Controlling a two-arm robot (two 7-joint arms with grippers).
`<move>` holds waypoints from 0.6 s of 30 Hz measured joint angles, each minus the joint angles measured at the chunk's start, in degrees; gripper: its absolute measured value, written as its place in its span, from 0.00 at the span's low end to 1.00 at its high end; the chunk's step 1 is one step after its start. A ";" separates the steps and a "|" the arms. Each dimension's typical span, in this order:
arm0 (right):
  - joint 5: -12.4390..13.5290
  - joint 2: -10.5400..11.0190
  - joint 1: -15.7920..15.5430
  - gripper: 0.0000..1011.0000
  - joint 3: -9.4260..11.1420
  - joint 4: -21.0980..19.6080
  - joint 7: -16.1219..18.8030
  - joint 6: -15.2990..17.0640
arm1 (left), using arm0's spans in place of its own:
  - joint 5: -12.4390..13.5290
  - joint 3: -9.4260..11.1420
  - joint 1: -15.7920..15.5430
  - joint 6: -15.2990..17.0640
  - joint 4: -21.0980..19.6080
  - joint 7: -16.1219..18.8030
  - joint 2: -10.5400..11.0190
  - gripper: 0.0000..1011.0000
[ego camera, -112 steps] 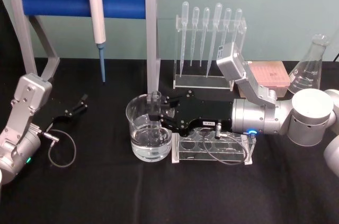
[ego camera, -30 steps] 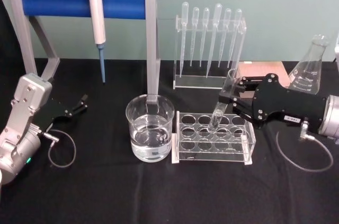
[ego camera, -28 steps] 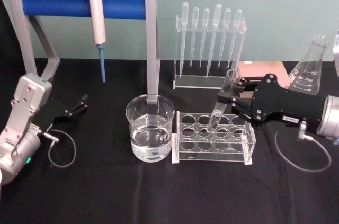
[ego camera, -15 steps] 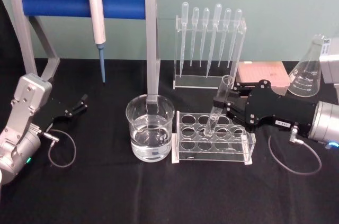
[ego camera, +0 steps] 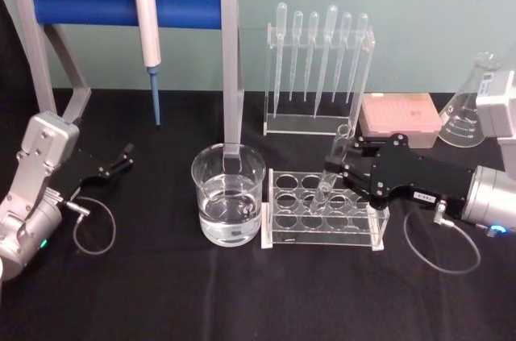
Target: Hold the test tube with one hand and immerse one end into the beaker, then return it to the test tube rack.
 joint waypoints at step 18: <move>-2.55 -2.60 1.10 0.24 -1.84 4.24 0.53 0.20 | 0.00 0.00 0.00 0.00 0.00 0.00 0.00 0.99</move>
